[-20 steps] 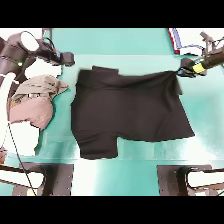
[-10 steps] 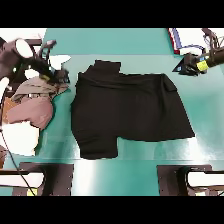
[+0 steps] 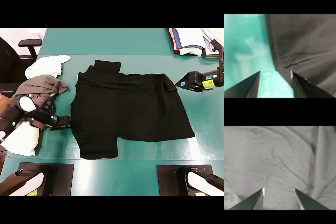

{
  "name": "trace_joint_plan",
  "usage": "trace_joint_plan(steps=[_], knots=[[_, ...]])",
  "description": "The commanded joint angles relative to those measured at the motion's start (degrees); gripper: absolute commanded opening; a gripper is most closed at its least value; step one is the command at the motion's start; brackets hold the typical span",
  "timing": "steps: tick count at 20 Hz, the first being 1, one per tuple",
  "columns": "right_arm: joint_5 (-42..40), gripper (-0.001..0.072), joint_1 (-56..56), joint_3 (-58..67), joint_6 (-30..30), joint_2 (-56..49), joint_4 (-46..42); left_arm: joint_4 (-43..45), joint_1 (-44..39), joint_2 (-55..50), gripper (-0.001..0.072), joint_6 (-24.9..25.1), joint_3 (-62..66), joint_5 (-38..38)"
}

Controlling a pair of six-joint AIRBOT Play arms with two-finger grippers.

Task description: Fold the shirts.

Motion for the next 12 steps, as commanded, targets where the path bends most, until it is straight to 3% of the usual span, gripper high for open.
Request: trace_joint_plan(steps=[1, 5, 6, 8, 12], knots=[[-1.16, 0.043, 0.04, -2.54, -0.04, 3.06, 0.15, -7.34, 0.07, 1.95, 0.0466, 0.42, -8.11, 5.75], [-1.07, 0.043, 0.02, -2.54, -0.04, 3.52, 0.13, -11.37, -4.22, 1.7, 0.0465, 0.44, -10.36, 11.82], [-0.94, 0.043, 0.02, -2.54, -0.04, 3.52, 0.13, -12.24, -5.6, 1.73, 0.0359, 0.44, -10.34, 13.03], [1.16, 0.043, -1.09, -2.56, -0.04, 3.52, -0.61, -13.16, -5.95, 1.73, 0.0032, 0.37, -9.64, 13.44], [6.82, 0.043, -10.99, -9.09, 0.04, 6.16, -6.88, -12.26, -5.95, 1.73, 0.0025, 1.38, -3.54, 10.05]])
